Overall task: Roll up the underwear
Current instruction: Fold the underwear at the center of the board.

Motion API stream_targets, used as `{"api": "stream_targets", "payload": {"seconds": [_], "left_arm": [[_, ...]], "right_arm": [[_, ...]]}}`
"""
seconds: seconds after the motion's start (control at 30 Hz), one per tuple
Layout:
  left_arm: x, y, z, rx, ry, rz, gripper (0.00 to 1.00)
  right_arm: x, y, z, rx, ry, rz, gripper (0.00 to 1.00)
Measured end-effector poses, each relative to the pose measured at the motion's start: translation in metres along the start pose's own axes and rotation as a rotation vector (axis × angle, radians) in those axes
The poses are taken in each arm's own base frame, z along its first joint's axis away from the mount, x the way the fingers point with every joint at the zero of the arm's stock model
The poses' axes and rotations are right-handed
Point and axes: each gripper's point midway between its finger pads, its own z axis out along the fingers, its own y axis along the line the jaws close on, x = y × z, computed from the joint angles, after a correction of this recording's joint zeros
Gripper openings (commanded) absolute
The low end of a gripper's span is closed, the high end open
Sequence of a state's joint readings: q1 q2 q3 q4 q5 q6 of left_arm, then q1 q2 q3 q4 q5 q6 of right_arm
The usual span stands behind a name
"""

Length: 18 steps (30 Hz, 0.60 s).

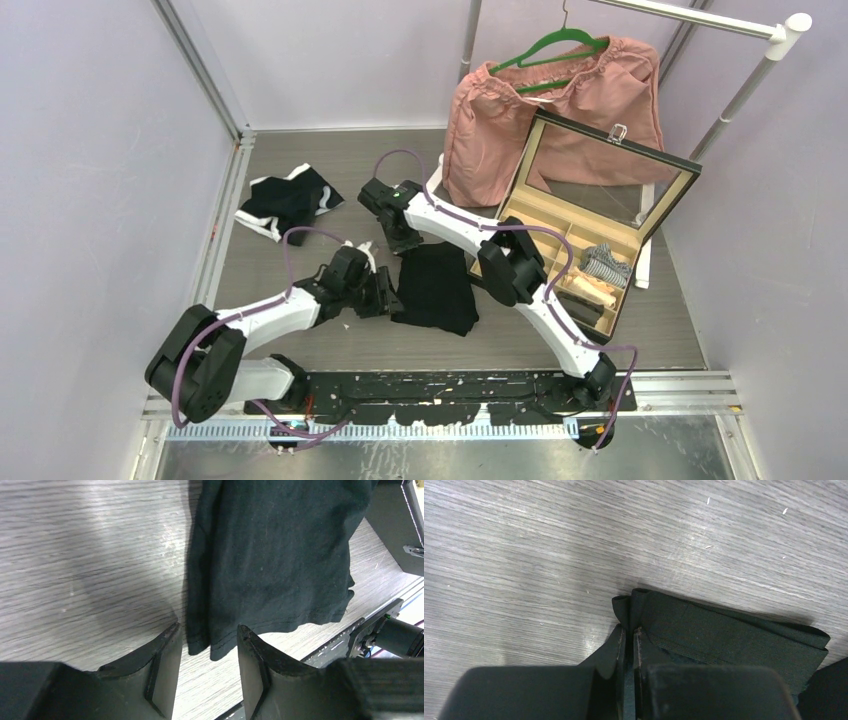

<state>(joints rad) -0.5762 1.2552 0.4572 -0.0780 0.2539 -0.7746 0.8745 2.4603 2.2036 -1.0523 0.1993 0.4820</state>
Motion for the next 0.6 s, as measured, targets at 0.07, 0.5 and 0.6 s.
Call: {"api": "stream_targets", "payload": {"seconds": [0.07,0.5,0.6], "left_arm": [[0.004,-0.003,0.002,0.0,0.005,0.005,0.46],[0.009,0.004,0.001,-0.074,0.005,0.007,0.15],[0.011,0.008,0.002,-0.094,0.012,0.004,0.01]], "right_arm": [[0.0,0.0,0.0,-0.001,-0.001,0.0,0.01],[0.0,0.0,0.0,-0.01,-0.003,0.003,0.01],[0.0,0.001,0.0,-0.012,-0.004,0.004,0.01]]}}
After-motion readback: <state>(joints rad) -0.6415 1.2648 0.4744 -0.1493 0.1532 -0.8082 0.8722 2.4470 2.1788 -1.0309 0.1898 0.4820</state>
